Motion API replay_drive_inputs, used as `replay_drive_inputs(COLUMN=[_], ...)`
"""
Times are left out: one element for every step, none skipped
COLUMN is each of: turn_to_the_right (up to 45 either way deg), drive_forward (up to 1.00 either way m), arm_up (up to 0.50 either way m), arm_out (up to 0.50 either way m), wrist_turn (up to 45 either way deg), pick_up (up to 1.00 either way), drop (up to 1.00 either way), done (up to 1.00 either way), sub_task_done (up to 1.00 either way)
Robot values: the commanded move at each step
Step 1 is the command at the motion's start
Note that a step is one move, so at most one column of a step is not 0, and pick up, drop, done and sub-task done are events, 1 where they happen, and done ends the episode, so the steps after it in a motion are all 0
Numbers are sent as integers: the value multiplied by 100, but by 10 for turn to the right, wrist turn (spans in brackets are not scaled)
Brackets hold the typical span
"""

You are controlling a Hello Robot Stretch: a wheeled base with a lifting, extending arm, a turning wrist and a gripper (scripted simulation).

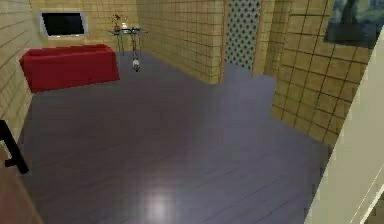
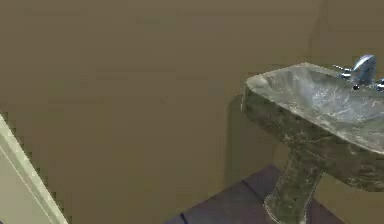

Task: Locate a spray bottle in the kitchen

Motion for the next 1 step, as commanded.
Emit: replay_drive_inputs(turn_to_the_right=[150], drive_forward=[0], arm_up=[0], arm_out=[0], wrist_turn=[0], pick_up=[0], drop=[0], done=[0], sub_task_done=[0])
